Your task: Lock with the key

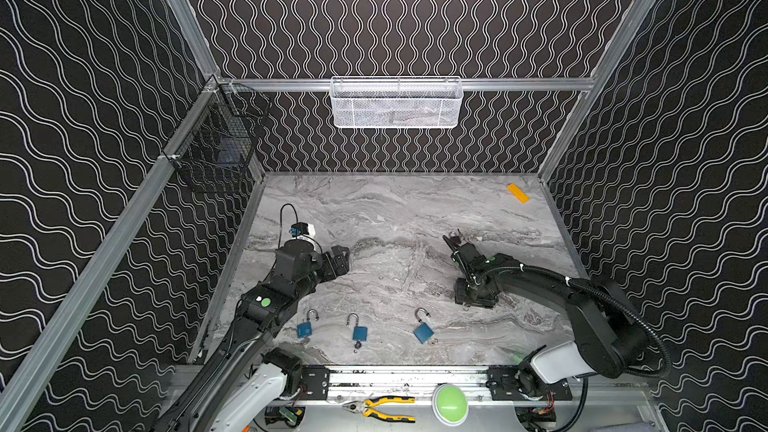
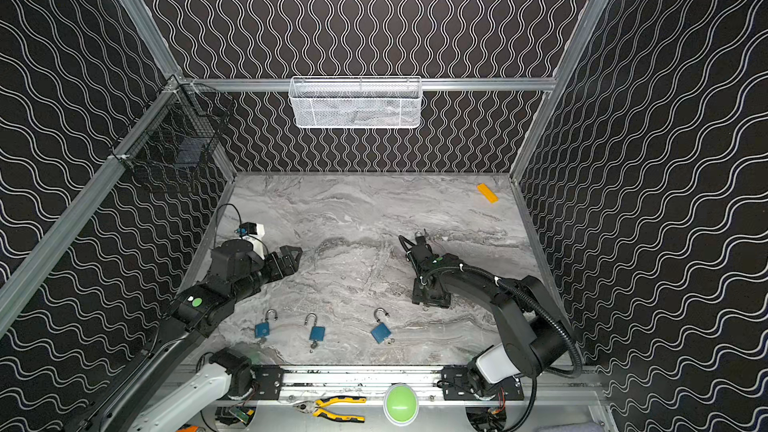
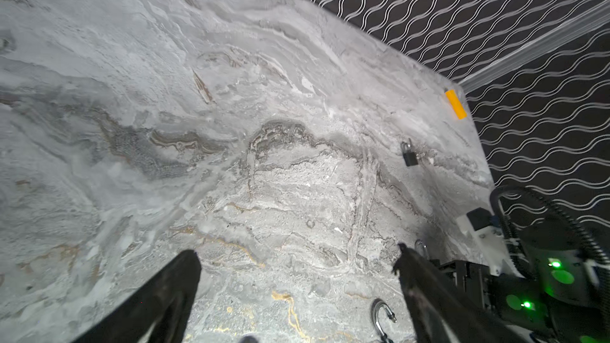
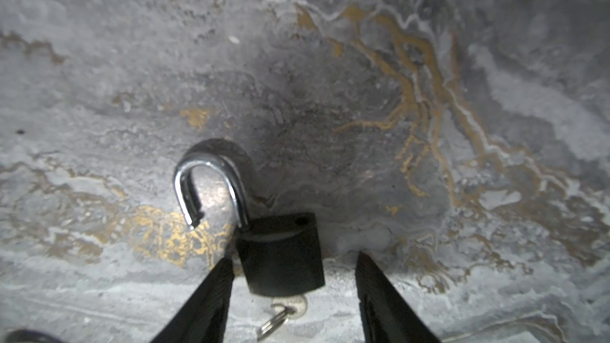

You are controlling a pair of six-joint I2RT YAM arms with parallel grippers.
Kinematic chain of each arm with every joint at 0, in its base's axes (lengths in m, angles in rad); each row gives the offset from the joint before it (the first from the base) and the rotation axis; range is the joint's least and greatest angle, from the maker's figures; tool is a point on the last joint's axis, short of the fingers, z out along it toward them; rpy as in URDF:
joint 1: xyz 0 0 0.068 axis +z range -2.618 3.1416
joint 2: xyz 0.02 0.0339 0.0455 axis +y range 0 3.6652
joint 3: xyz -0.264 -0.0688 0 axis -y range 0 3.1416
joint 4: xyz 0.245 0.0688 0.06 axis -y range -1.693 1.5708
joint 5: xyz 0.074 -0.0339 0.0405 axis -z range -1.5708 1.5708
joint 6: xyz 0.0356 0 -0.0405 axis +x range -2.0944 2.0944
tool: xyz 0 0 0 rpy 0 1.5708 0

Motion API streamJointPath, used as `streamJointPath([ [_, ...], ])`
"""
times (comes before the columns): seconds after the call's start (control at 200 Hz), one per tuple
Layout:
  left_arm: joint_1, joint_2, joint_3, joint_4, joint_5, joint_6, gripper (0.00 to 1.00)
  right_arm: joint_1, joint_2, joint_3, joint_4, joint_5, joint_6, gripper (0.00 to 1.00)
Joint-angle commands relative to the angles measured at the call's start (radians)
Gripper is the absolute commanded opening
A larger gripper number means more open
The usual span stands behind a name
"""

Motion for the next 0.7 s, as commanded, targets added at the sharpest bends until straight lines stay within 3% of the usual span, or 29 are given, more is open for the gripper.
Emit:
streamJointPath([
  [0.0, 0.000, -0.003, 0.020, -0.019, -0.008, 0.005, 0.98, 0.000, 0.006, -0.010, 0.031, 0.005, -0.013, 0.60],
  [0.345, 0.001, 0.082, 0.043, -0.030, 0.043, 0.023, 0.99, 0.002, 0.035, -0.014, 0.067, -0.008, -0.042, 0.56],
  [0.696, 0.000, 0.161, 0.035, 0.020, 0.109, 0.030, 0.99, 0.008, 0.012, -0.054, 0.079, -0.054, -0.050, 0.45],
])
